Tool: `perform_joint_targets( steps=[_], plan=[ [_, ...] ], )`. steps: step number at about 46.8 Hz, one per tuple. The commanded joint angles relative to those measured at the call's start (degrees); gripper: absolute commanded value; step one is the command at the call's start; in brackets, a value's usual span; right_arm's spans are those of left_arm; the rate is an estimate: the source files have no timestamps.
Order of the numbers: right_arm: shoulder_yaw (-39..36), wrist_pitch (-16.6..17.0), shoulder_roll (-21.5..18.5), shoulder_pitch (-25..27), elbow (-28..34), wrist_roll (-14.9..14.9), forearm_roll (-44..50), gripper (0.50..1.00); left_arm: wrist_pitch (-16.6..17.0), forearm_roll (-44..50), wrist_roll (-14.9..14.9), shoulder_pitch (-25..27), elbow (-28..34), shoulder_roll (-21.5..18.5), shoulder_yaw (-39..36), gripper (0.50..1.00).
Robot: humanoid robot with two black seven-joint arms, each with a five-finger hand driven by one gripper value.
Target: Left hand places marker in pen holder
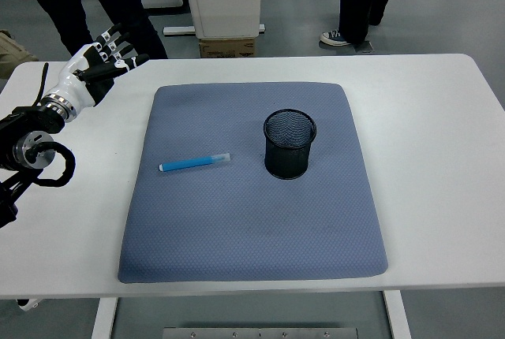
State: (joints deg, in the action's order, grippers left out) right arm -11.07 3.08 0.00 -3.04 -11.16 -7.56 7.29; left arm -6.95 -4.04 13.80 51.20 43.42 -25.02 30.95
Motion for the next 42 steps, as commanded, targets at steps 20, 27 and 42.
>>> perform_joint_targets(
  steps=[20, 27, 42],
  plan=[
    [0.0, 0.0, 0.0, 0.0, 0.0, 0.0, 0.0, 1.000, 0.0, 0.1, 0.1, -0.2, -0.1, -1.2, -0.1, 1.000],
    [0.0, 0.0, 0.0, 0.0, 0.0, 0.0, 0.0, 1.000, -0.7, 0.1, 0.0, -0.6, -0.2, -1.5, -0.3, 1.000],
    [0.0, 0.0, 0.0, 0.0, 0.0, 0.0, 0.0, 1.000, -2.8, -1.3, -0.3, 2.2, 0.6, -4.8, -3.1, 1.000]
  ],
)
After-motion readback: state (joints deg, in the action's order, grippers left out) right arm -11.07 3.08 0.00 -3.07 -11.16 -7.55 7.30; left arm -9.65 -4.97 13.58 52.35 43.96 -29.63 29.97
